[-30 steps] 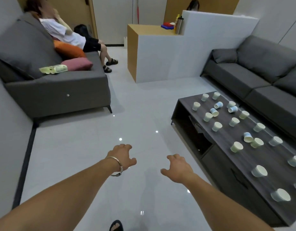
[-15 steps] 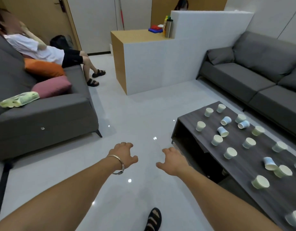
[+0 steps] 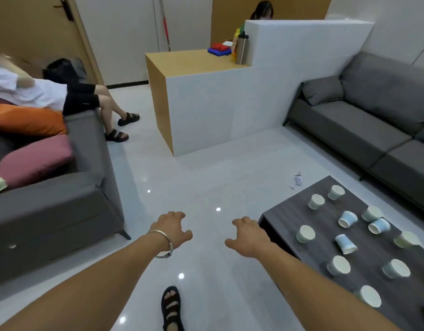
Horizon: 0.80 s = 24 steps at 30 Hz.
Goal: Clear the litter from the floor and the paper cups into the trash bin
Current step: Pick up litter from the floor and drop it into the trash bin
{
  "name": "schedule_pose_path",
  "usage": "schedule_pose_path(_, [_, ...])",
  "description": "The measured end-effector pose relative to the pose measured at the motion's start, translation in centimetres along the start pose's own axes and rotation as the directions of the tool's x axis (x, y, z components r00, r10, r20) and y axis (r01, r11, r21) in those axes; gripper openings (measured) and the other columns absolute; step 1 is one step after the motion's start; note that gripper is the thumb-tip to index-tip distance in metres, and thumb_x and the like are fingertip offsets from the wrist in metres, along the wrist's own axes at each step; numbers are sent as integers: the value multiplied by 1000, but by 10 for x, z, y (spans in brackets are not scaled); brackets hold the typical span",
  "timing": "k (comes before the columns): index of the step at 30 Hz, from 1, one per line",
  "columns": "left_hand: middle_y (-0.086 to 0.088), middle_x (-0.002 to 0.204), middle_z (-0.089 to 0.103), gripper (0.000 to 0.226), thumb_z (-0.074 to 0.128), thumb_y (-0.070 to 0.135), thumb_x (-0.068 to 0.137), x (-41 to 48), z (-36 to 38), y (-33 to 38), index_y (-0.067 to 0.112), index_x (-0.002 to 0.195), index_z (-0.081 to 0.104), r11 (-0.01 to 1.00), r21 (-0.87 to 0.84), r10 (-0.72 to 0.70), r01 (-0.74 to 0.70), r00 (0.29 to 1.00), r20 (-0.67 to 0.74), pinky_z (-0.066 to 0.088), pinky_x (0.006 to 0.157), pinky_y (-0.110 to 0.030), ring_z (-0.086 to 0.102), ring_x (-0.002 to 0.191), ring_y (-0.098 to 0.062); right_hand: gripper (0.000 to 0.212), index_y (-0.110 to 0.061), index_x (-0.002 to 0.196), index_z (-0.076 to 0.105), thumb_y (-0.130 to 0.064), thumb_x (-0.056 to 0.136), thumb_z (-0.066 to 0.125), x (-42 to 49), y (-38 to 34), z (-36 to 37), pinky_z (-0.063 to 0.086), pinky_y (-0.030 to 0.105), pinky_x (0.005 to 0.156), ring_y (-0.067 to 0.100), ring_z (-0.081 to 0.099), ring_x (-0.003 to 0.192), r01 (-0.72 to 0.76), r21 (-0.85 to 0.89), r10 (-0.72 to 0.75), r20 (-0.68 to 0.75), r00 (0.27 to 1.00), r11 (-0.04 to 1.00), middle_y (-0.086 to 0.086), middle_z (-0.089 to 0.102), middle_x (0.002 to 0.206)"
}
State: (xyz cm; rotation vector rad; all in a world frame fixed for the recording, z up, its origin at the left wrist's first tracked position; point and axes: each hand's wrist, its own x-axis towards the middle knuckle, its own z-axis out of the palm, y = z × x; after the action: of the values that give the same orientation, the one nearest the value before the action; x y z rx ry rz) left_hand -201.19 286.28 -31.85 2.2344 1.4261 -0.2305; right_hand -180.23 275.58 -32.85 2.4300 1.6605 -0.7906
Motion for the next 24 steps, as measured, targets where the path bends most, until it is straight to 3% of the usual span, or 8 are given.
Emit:
schedule_pose_path(9, [-4,142,41,69,55,50,82,224,-99,47,22,142,35,977,71,195,-199,979,62,40,100,-38,40,129,-25,74,-17,151,28,-51,91,53,142,35,-88,39,39,106,26,35,134,-234,167,239,-6,971,958,6,32,148])
schedule_pose_path(14, [-2,140,43,68,54,50,81,325,-112,107,24,141,36,948,106,284,-300,948,142,41,98,-36,41,127,-22,74,-17,150,28,-52,90,53,218,79,-124,39,38,105,26,36,132,-325,219,323,44,945,920,6,35,146])
schedule_pose_path(24, [-1,140,42,66,53,50,83,524,-152,249,25,142,34,922,163,316,-350,927,201,40,97,-34,41,127,-21,70,-18,148,32,-51,90,53,390,200,-250,42,39,101,26,38,131,-325,246,333,13,943,913,5,35,145])
